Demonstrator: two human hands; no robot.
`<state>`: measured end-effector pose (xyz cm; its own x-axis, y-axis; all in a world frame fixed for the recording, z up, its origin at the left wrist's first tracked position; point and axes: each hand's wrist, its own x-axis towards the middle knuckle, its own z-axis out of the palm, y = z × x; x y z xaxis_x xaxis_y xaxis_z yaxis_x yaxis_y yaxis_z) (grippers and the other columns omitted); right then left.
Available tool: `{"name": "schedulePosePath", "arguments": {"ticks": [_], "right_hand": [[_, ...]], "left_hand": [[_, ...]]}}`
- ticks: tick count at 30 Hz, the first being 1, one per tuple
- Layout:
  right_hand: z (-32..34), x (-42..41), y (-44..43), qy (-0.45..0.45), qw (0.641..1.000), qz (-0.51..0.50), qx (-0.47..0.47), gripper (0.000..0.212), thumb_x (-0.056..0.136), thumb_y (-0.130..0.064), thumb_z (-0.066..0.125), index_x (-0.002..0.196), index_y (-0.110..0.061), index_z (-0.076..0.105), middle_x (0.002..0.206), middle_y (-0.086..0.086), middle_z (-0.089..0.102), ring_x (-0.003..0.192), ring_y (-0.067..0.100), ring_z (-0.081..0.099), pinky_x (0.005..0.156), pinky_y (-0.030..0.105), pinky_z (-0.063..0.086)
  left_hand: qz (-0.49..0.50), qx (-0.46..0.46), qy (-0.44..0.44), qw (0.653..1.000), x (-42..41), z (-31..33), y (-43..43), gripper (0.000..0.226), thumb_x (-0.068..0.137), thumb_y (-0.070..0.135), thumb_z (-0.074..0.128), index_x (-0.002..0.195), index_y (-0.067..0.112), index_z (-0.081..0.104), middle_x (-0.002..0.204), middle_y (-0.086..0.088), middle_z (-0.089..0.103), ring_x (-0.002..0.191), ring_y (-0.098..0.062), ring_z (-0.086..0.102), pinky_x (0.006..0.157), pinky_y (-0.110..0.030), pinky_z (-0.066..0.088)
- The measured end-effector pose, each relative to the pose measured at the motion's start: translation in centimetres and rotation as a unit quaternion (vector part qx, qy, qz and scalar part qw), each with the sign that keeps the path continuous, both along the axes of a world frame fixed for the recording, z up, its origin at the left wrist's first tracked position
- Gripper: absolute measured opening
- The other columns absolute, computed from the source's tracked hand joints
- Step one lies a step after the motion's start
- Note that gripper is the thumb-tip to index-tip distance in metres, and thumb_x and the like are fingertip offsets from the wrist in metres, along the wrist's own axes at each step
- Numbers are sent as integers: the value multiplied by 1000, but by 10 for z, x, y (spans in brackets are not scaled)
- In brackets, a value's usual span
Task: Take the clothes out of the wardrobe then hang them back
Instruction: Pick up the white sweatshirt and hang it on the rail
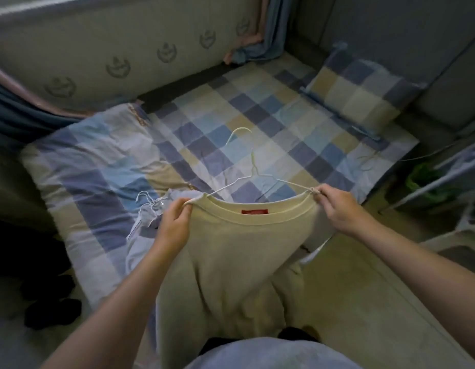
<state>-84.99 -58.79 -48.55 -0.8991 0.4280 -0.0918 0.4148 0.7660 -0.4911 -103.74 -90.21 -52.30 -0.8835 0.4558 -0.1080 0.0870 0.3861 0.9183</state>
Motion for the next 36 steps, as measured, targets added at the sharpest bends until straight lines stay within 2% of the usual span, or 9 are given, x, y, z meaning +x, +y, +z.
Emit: {"name": "schedulePosePath", "arguments": {"ticks": [2,6,12,18,21,24,28,33,36], "right_hand": [[8,38,22,-3,999,-33,-2,19,102,-21,45,95,-11,60,88,6,65,84,27,61,76,43,47],[29,115,73,21,996,-85,15,18,101,-20,47,89,-13,58,84,4,64,80,25,62,73,43,49],[59,237,160,64,984,-165,3,19,102,-18,46,94,-7,59,87,8,65,85,25,62,76,43,49],[91,357,237,141,958,-246,44,16,102,-23,44,97,-22,59,81,-15,58,76,5,58,65,27,44],[107,413,269,176,932,-307,79,22,103,-27,42,94,-18,60,76,-7,59,72,11,59,65,39,47],[123,463,299,193,906,-362,107,24,98,-36,39,87,-23,56,74,-7,59,71,11,58,64,41,46],[140,518,335,177,871,-432,152,21,96,-35,40,85,-23,54,72,-8,58,70,16,57,65,41,46],[154,582,380,143,824,-518,179,22,95,-36,41,88,-21,56,78,-2,63,76,23,61,68,44,48],[170,616,400,129,789,-568,195,20,97,-31,46,89,-19,59,78,-3,63,76,22,62,68,39,48]], "left_hand": [[-39,-4,13,999,13,11,38,23,101,5,48,95,19,65,92,10,62,86,15,54,78,-10,37],[-118,-17,32,992,52,30,124,19,102,13,48,103,16,67,97,0,64,93,-12,56,82,-26,41],[-225,-10,106,968,127,71,267,26,97,36,46,109,24,66,108,-1,66,107,-19,57,98,-37,43],[-332,27,164,929,225,113,418,19,103,22,49,113,20,65,109,-3,60,99,-11,53,87,-22,37],[-393,36,165,904,258,128,482,25,101,34,48,116,22,65,110,0,61,99,-7,54,85,-19,40],[-434,44,172,883,289,142,546,25,101,34,48,117,26,65,114,2,61,106,-14,53,92,-30,40],[-508,67,209,833,328,149,641,15,101,31,51,107,40,61,110,2,63,106,-17,57,92,-31,42],[-593,82,246,762,392,159,769,24,100,33,52,120,28,65,109,8,61,103,-10,54,86,-21,40],[-640,116,244,719,439,173,841,22,100,30,53,117,25,66,106,7,61,99,-9,55,88,-24,41]]}}
